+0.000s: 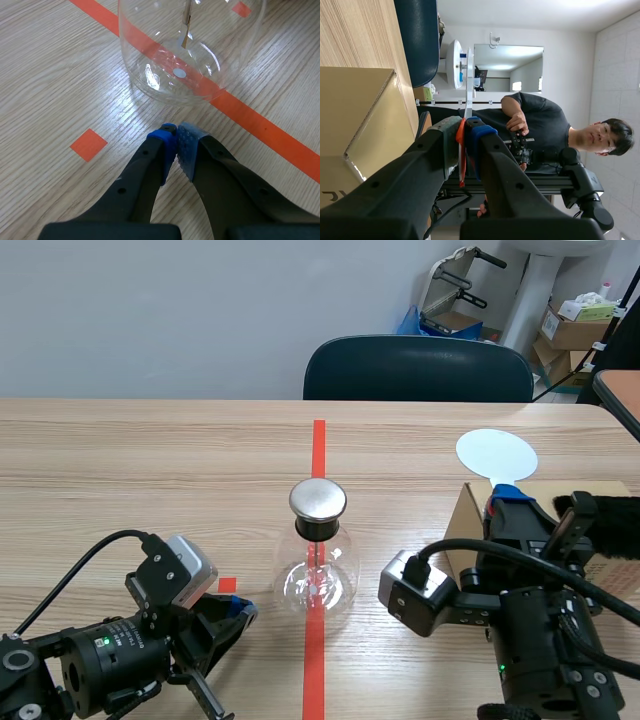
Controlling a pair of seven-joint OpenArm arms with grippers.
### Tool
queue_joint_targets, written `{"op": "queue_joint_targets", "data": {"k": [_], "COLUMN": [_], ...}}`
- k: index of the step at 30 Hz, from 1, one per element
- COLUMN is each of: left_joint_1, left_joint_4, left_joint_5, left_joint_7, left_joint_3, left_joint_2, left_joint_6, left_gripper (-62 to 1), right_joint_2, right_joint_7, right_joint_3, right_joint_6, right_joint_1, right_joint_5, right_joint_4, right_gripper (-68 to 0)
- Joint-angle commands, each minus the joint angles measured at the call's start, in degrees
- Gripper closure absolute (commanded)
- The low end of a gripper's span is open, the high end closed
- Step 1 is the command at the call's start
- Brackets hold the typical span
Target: Do the electroscope experiment
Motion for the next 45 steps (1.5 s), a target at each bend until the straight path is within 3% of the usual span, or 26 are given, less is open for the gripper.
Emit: {"op": "queue_joint_targets", "data": {"k": [1,26,38,45], "left_joint_1": [0.02,0.02,0.02,0.02], "left_joint_4": [0.46,0.46,0.46,0.46], "left_joint_5": [-0.15,-0.15,-0.15,-0.15], "left_joint_7": [-0.57,-0.57,-0.57,-0.57], "left_joint_3": [-0.17,-0.17,-0.17,-0.17], "left_joint_2": [0.28,0.28,0.28,0.28], "left_joint_6": [-0.15,-0.15,-0.17,-0.17], "left_gripper": [-4.0,-4.0,-4.1,-4.0], "right_joint_2": [0.63,0.63,0.63,0.63], "right_joint_7": [-0.26,1.27,21.77,30.69], "right_joint_3": [0.11,0.11,0.09,0.09], "right_joint_6": [-0.59,-0.59,-0.59,-0.59], "right_joint_1": [-0.26,-0.26,-0.24,-0.24], "right_joint_5": [-0.11,-0.11,-0.31,-0.31], "right_joint_4": [1.55,1.55,1.55,1.55], "right_gripper": [-0.9,-0.9,-0.9,-0.9]}}
